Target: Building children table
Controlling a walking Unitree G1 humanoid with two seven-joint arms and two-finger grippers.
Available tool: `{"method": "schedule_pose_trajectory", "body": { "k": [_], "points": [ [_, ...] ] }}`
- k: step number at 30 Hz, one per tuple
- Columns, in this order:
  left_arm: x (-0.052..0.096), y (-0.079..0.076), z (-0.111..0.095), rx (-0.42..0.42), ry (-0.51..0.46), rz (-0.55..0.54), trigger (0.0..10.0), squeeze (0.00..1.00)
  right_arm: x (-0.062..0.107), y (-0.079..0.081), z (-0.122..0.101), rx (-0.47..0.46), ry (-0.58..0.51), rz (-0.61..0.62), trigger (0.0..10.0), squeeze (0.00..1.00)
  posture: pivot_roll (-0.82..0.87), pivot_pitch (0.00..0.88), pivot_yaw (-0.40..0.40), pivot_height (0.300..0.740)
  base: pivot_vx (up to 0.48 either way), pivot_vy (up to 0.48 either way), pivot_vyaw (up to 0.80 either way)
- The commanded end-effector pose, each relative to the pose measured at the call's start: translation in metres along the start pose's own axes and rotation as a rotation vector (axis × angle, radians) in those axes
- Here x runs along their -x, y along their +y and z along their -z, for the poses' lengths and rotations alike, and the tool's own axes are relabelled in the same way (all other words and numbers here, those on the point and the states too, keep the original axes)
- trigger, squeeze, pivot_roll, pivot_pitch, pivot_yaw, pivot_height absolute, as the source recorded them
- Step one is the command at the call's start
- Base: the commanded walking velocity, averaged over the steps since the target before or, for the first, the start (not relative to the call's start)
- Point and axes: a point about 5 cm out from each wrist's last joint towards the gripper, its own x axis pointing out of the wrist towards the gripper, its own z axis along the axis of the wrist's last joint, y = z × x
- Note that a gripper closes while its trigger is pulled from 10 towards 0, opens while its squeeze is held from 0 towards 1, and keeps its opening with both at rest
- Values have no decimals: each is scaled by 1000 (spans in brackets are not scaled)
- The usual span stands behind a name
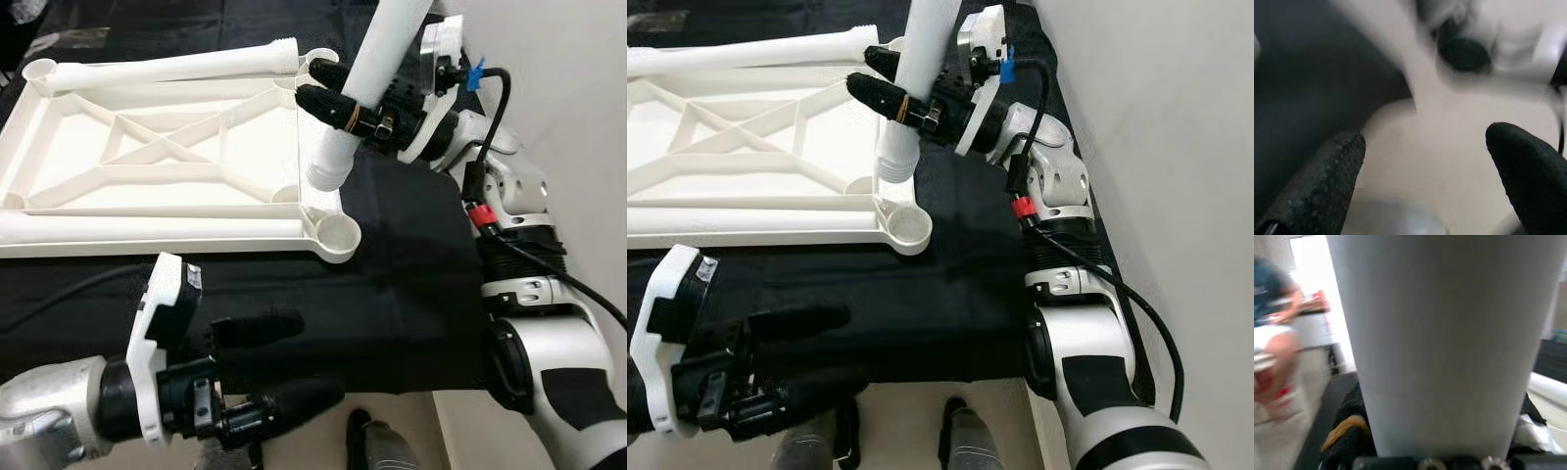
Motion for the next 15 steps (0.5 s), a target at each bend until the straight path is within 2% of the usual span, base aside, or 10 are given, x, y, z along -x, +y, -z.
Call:
{"method": "schedule_pose_trajectory", "body": {
  "k": [1, 3, 4, 8, 9, 10, 11, 12, 13, 15],
  "points": [
    [-2, -4, 3, -30, 18, -21, 10000, 0, -5, 8, 1, 0, -8, -96, 10000, 0, 70, 362, 33, 740, 0, 0, 0],
    [-2, -2, 12, -48, 63, -61, 10000, 0, -5, 14, 5, 4, 22, -158, 10000, 0, 70, 365, 35, 740, 0, 0, 0],
    [-2, 1, 22, -91, 116, -104, 10000, 0, -5, 18, 11, 11, 62, -206, 10000, 0, 74, 368, 38, 740, 0, 0, 0],
    [-1, 3, 33, -136, 123, -177, 10000, 0, -6, 23, 19, 23, 120, -295, 10000, 0, 76, 375, 45, 740, 0, 0, 0],
    [-1, 4, 33, -156, 99, -201, 8549, 0, -9, 23, 21, 30, 137, -320, 10000, 0, 83, 377, 45, 740, 0, 0, 0],
    [-2, 5, 31, -170, 71, -221, 8039, 0, -12, 21, 22, 39, 151, -340, 10000, 0, 89, 381, 45, 740, 0, 0, 0],
    [-2, 5, 31, -170, 71, -221, 8039, 0, -12, 21, 22, 39, 151, -340, 10000, 0, 89, 381, 45, 740, 0, 0, 0],
    [-3, 6, 28, -185, 51, -237, 8627, 0, -15, 19, 23, 46, 161, -346, 10000, 0, 89, 381, 45, 740, 0, 0, 0],
    [-2, 7, 26, -189, 30, -258, 9961, 0, -17, 17, 24, 49, 166, -347, 10000, 0, 91, 386, 44, 740, 0, 0, 0],
    [-2, 8, 24, -187, 6, -283, 10000, 0, -18, 16, 25, 49, 171, -350, 10000, 0, 94, 388, 44, 740, 0, 0, 0]
  ]
}}
